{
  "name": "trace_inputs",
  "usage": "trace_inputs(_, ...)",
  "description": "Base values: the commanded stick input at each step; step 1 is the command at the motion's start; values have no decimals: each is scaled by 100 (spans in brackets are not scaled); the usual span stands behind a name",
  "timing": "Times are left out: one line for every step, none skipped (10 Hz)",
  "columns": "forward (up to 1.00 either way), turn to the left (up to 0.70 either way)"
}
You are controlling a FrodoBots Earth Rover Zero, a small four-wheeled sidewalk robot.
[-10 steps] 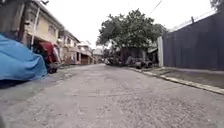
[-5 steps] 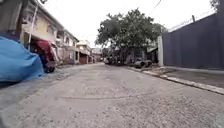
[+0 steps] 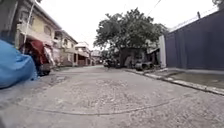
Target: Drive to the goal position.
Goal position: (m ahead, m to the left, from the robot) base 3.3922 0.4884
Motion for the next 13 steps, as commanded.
trace_inputs(100,27)
trace_inputs(100,27)
trace_inputs(100,27)
trace_inputs(100,27)
trace_inputs(100,27)
trace_inputs(100,27)
trace_inputs(100,27)
trace_inputs(100,27)
trace_inputs(100,27)
trace_inputs(100,13)
trace_inputs(100,0)
trace_inputs(100,0)
trace_inputs(100,0)
